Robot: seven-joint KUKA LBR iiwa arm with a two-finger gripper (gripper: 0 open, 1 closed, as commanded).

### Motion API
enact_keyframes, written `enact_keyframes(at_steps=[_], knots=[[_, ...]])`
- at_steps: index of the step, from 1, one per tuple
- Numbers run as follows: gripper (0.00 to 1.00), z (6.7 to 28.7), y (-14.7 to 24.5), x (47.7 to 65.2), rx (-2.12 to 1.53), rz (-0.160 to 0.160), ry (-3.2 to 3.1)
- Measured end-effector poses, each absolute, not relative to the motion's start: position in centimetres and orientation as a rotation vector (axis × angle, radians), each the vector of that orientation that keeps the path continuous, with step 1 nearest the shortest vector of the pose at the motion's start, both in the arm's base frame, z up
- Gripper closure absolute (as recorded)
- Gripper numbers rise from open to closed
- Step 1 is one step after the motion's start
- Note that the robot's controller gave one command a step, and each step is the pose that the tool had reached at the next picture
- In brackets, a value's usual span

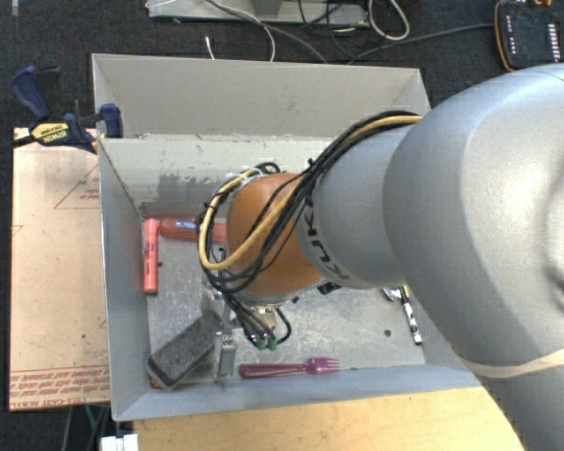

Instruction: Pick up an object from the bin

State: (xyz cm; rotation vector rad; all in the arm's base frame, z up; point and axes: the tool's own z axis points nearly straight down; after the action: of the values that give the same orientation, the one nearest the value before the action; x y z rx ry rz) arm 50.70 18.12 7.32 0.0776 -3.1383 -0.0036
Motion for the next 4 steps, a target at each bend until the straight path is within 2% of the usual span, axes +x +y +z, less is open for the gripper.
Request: enact_keyframes(at_steps=[1, 3, 4], knots=[[1.00, 7.6, 17.5, 51.0, 0.086, -0.004, -3.146], [1.00, 7.4, 18.8, 51.3, 0.093, 0.002, -3.145], [1.00, 12.6, 12.1, 52.6, 0.396, 0.003, -3.123]])
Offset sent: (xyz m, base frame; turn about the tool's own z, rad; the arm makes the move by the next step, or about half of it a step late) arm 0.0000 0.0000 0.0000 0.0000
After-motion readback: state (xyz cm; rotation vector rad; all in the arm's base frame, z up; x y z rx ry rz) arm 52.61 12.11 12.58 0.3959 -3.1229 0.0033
